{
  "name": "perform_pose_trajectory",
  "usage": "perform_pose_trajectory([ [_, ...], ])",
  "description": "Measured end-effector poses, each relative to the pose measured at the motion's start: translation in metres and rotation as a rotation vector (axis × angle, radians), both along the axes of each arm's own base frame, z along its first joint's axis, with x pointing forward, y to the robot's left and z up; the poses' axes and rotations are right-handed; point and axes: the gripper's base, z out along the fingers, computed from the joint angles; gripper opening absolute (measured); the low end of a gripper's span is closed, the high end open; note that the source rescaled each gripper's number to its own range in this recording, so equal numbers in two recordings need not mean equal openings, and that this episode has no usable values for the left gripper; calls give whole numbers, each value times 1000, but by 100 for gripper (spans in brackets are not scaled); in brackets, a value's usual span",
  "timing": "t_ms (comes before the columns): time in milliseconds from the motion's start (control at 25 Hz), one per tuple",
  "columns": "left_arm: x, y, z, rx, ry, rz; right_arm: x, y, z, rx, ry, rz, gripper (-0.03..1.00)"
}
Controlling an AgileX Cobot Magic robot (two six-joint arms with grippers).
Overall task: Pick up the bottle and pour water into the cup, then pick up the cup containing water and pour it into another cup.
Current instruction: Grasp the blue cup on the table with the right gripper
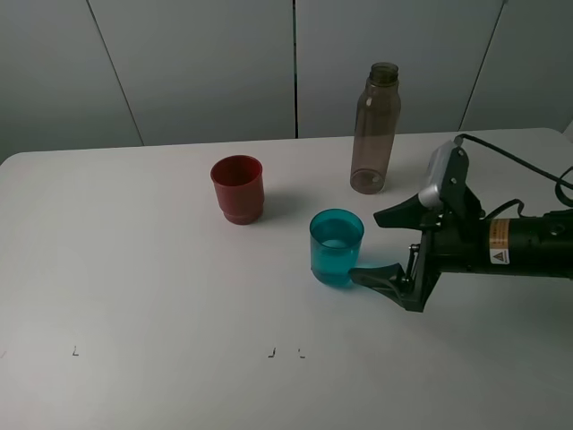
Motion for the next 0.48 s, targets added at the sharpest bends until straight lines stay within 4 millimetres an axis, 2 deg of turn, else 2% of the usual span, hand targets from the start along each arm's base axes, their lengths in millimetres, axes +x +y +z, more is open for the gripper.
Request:
perform_pose_trajectory([
  [240,0,0,0,0,0,0,5,2,-8,5,18,11,100],
  [480,0,0,0,0,0,0,10,14,-16,6,26,65,100],
])
